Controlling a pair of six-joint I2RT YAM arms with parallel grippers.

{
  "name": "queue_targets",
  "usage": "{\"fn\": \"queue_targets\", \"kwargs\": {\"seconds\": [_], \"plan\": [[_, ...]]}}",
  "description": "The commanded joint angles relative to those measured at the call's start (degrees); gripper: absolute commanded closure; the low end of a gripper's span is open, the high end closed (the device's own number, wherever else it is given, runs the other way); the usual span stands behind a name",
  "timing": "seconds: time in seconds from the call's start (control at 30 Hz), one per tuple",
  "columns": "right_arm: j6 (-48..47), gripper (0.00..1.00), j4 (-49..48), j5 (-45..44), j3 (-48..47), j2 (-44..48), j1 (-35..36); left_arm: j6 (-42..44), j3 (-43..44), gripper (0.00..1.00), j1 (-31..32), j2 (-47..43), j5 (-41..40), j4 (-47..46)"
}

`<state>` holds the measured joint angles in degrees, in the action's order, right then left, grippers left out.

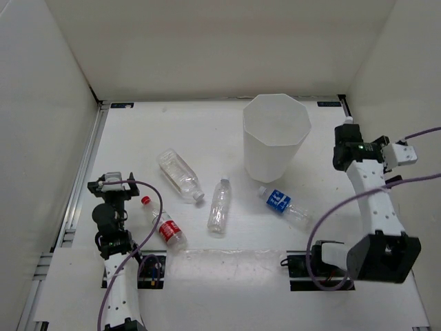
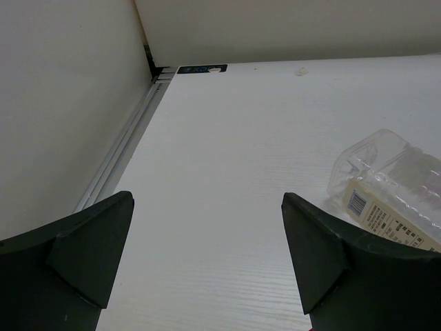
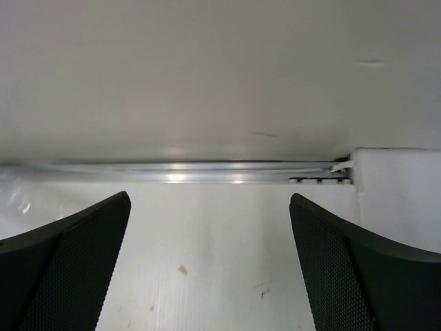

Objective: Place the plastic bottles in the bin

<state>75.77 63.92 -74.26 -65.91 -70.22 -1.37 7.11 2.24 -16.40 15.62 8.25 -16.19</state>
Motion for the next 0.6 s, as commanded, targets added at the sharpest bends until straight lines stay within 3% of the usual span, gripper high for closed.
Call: {"fn": "queue_targets", "kwargs": {"seconds": [0.0, 0.07, 0.1, 0.13, 0.23, 0.3, 0.37, 0.4, 0.47, 0.57], "plan": [[-45.32, 0.01, -26.52, 18.52, -3.61, 4.02, -1.43, 0.36, -10.41, 0.0, -0.38, -0.5, 0.98, 0.63], [-50.7, 0.01, -35.77, 41.28, -3.61, 7.19, -9.07, 0.36, -10.41, 0.0, -0.38, -0.5, 0.98, 0.63], [-53.94, 0.01, -37.54, 58.01, -4.66, 7.2, -10.83, 0.36, -10.41, 0.0, -0.38, -0.5, 0.98, 0.63], [-55.45, 0.01, -38.42, 62.18, -5.97, 7.2, -11.81, 0.36, -10.41, 0.0, -0.38, -0.5, 0.98, 0.63], [-60.03, 0.01, -33.01, 66.86, -17.72, -3.81, -12.95, 0.36, -10.41, 0.0, -0.38, -0.5, 0.98, 0.63], [-60.65, 0.01, -21.33, 71.51, -31.99, -11.4, -14.71, 0.36, -10.41, 0.0, -0.38, -0.5, 0.98, 0.63], [-60.65, 0.01, -15.78, 81.06, -39.53, -21.77, -19.01, 0.36, -10.41, 0.0, -0.38, -1.02, 0.98, 0.63], [-60.65, 0.01, -13.49, 89.9, -44.0, -24.68, -20.33, 0.36, -10.41, 0.0, -0.38, -1.03, 0.98, 0.63], [-59.51, 0.01, -11.46, 90.88, -47.54, -32.33, -22.1, 0.36, -10.41, 0.0, -0.38, -1.03, 0.98, 0.63], [-59.51, 0.01, -9.87, 84.74, -50.02, -38.67, -22.1, 0.36, -10.41, 0.0, -0.38, -1.03, 0.98, 0.63]]}}
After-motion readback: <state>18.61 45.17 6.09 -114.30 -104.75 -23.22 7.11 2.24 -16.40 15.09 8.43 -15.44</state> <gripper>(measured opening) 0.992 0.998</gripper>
